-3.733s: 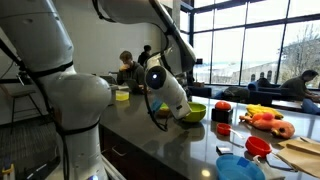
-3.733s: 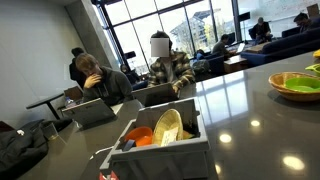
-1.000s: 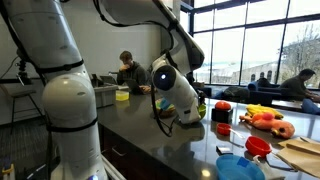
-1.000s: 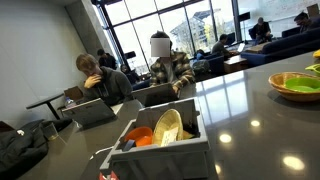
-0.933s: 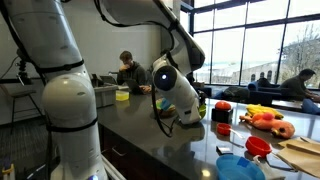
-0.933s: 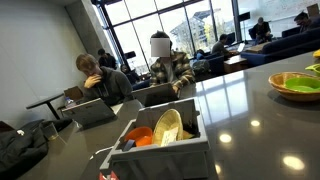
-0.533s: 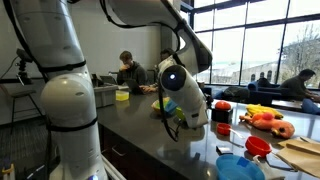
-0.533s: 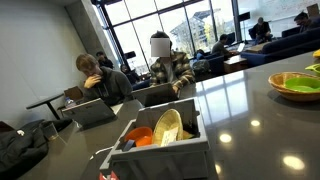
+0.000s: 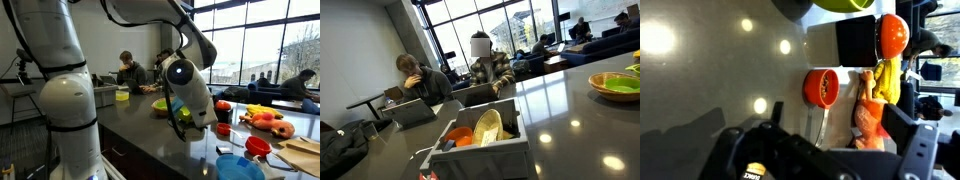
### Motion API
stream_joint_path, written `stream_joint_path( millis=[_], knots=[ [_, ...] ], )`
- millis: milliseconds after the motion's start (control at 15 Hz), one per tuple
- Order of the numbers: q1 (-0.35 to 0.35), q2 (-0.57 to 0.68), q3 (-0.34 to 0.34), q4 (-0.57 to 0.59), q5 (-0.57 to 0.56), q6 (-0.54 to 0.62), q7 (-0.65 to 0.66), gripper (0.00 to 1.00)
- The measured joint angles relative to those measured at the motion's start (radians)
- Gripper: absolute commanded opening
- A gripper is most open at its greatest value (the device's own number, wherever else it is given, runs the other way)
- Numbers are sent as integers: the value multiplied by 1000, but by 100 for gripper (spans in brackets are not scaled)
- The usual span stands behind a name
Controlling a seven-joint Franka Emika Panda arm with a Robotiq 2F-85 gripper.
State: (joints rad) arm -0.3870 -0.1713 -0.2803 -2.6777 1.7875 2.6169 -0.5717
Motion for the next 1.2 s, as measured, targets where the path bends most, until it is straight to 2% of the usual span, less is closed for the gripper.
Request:
stream_joint_path(
  millis=[533, 867, 1200],
  knots=[
    [17, 12, 14, -3, 20, 16, -1, 100],
    [32, 82, 17, 28, 168, -11, -26, 100],
    [21, 152, -24, 73, 320, -50, -100, 100]
  ],
)
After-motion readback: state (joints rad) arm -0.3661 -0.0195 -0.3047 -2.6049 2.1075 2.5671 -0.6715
